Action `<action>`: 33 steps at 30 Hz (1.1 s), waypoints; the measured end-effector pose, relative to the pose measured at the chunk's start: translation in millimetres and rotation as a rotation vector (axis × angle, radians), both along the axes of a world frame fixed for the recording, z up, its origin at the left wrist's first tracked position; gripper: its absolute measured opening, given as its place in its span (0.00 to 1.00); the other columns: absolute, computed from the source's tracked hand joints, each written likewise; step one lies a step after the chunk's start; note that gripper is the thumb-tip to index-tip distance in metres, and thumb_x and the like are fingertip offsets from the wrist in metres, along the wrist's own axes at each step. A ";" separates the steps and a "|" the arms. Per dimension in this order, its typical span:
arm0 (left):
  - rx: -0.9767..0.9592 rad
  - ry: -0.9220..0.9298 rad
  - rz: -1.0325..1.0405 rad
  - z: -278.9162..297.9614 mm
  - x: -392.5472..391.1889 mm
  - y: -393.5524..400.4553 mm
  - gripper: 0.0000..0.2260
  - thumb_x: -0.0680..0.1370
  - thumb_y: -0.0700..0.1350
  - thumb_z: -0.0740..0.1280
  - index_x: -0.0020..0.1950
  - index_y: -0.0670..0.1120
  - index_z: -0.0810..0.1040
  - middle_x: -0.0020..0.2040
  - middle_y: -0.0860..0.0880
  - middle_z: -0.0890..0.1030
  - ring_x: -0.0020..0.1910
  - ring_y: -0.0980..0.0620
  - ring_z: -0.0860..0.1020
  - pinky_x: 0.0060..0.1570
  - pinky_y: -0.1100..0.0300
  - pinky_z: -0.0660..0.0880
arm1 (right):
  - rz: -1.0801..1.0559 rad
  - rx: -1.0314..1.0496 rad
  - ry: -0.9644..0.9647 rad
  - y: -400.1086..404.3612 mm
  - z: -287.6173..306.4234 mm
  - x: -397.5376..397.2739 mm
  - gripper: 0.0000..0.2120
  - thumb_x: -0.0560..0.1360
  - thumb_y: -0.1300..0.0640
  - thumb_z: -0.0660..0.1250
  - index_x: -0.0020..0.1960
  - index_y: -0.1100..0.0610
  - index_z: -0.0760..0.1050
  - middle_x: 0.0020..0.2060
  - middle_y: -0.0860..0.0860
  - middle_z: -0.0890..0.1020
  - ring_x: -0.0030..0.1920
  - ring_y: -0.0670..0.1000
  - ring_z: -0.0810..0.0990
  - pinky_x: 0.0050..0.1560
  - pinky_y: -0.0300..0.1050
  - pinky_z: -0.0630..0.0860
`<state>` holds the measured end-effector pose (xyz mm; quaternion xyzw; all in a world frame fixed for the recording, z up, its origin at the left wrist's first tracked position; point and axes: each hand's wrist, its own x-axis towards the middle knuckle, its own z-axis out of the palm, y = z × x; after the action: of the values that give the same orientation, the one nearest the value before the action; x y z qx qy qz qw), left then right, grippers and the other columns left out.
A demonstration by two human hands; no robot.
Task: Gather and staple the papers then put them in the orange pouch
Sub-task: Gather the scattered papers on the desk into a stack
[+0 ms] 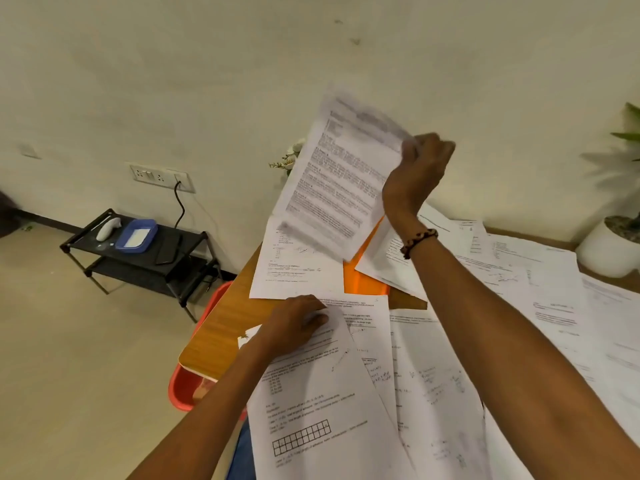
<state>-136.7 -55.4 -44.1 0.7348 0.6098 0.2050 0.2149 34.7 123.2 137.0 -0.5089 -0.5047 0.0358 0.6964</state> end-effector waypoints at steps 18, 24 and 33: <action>0.868 -0.129 0.167 92.0 33.6 7.6 0.07 0.75 0.48 0.75 0.50 0.46 0.86 0.73 0.39 0.69 0.74 0.41 0.66 0.67 0.39 0.68 | 0.653 0.035 -0.853 -88.0 -6.8 23.7 0.07 0.80 0.56 0.67 0.49 0.60 0.80 0.45 0.54 0.80 0.46 0.56 0.77 0.44 0.55 0.76; 0.876 -0.452 0.148 158.3 32.8 13.4 0.06 0.77 0.42 0.74 0.51 0.41 0.83 0.62 0.47 0.79 0.61 0.49 0.78 0.57 0.54 0.75 | 0.830 -0.069 -0.819 -111.5 53.4 16.7 0.10 0.82 0.56 0.64 0.46 0.60 0.79 0.39 0.48 0.79 0.40 0.51 0.76 0.42 0.53 0.74; 0.662 -0.716 0.224 178.0 29.2 1.2 0.12 0.74 0.44 0.77 0.54 0.47 0.78 0.49 0.50 0.82 0.48 0.53 0.81 0.48 0.58 0.79 | 0.876 -0.306 -0.796 -122.1 48.4 38.0 0.07 0.80 0.49 0.69 0.47 0.43 0.71 0.39 0.39 0.76 0.39 0.41 0.74 0.39 0.41 0.67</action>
<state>-107.4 -54.3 133.9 0.5773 0.4751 0.6486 0.1426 72.6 1.1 185.4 -0.3226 -0.8776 0.1980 0.2942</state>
